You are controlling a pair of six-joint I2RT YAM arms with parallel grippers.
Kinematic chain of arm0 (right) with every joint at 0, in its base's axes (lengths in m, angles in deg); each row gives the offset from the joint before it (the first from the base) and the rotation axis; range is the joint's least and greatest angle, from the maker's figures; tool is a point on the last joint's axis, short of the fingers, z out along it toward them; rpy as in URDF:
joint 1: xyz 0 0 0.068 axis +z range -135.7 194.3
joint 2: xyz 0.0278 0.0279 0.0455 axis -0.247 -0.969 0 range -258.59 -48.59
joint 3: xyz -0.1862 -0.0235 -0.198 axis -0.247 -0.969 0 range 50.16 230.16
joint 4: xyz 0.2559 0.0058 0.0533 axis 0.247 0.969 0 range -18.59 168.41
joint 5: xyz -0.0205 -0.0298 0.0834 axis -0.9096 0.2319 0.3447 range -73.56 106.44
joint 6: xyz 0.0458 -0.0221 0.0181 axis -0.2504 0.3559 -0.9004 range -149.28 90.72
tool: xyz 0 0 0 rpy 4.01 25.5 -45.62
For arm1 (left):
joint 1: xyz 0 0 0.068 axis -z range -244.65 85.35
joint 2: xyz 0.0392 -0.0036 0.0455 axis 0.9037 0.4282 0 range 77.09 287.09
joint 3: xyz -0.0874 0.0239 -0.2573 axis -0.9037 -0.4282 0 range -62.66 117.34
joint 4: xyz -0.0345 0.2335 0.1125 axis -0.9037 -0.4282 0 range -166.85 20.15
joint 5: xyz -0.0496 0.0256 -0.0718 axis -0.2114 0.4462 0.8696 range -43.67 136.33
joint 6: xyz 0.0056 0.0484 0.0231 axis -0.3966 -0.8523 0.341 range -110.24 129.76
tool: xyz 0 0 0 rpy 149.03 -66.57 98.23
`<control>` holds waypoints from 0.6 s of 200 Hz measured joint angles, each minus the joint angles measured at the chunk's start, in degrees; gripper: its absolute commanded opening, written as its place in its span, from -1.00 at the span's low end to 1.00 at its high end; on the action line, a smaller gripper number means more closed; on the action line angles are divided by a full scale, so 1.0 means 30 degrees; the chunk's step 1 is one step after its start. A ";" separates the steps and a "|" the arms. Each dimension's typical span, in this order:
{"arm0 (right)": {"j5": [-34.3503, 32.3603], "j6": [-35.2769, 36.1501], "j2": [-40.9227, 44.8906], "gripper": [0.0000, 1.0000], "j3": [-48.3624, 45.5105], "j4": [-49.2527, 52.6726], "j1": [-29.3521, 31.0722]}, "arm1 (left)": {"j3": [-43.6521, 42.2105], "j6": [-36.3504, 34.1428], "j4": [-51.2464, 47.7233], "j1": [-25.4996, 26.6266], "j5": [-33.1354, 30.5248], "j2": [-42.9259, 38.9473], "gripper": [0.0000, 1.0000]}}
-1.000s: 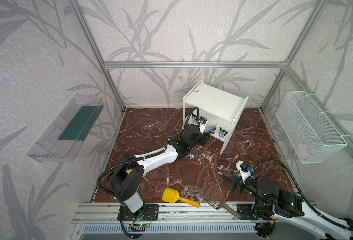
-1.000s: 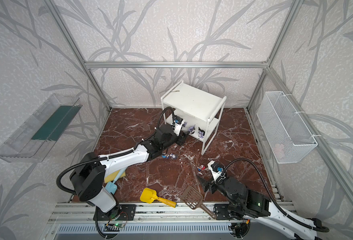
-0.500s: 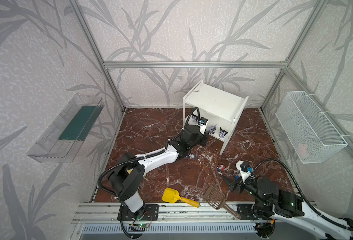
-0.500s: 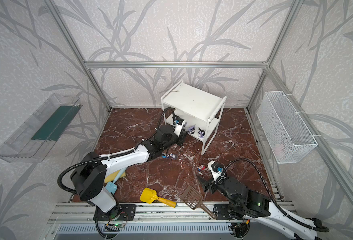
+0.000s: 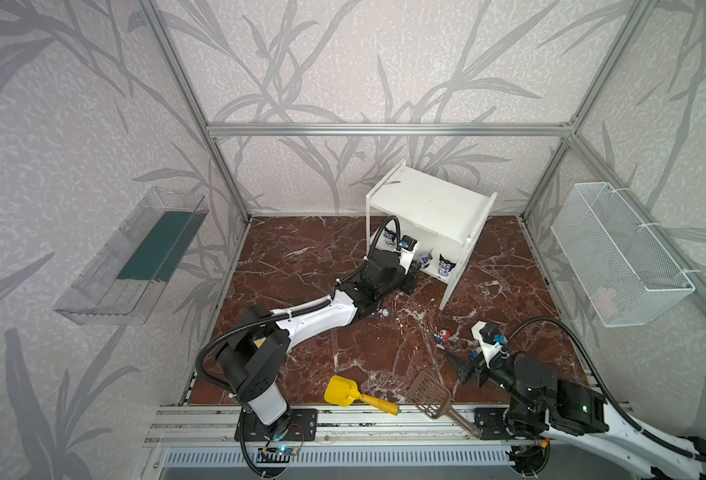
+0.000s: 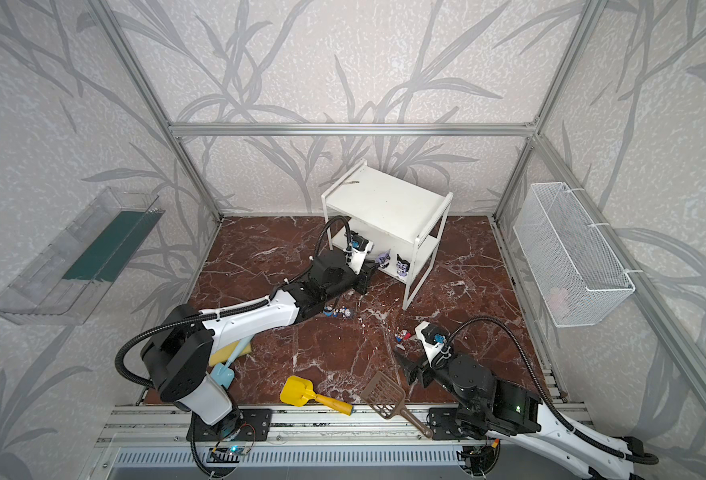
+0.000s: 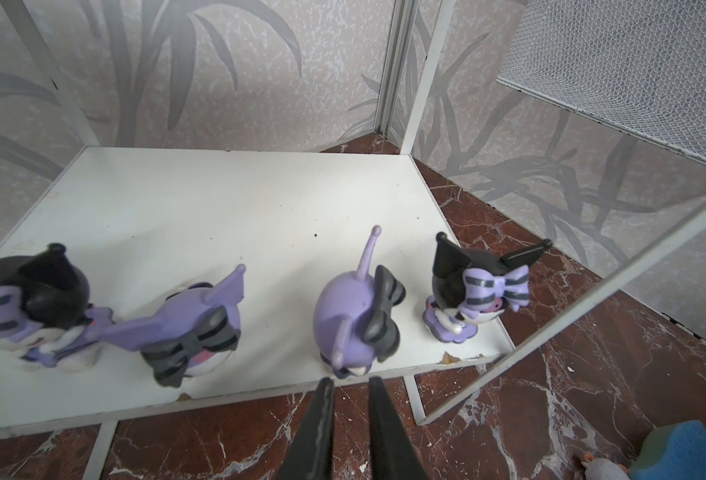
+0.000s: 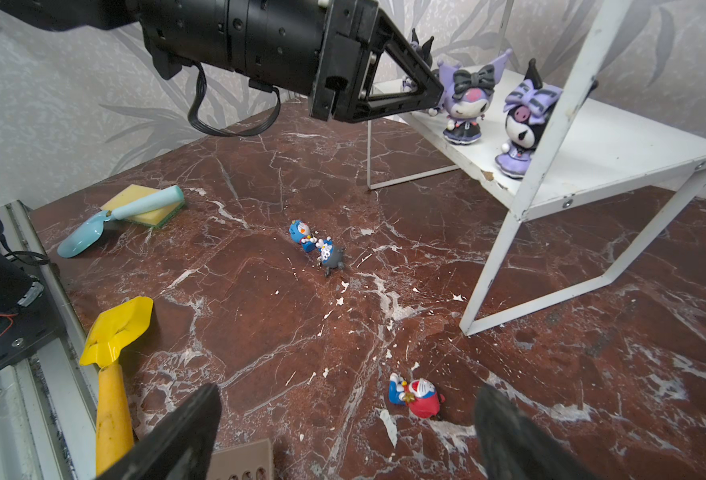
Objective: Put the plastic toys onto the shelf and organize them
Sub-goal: 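Set the Kuromi upright on the shelf and open the left gripper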
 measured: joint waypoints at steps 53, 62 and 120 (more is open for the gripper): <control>0.0000 0.0000 0.0000 0.89 0.0000 0.0000 0.0000 | 0.0364 -0.0036 0.0044 0.0000 0.0160 0.0270 -0.62; 0.0000 0.0000 0.0000 0.89 0.0000 -0.0007 0.0000 | 0.0488 -0.0044 0.0066 0.0000 0.0160 0.0401 -0.62; -0.0007 -0.0007 0.0007 0.89 0.0000 0.0000 0.0000 | 0.1005 -0.0073 0.0036 0.0000 0.0095 0.0962 -0.62</control>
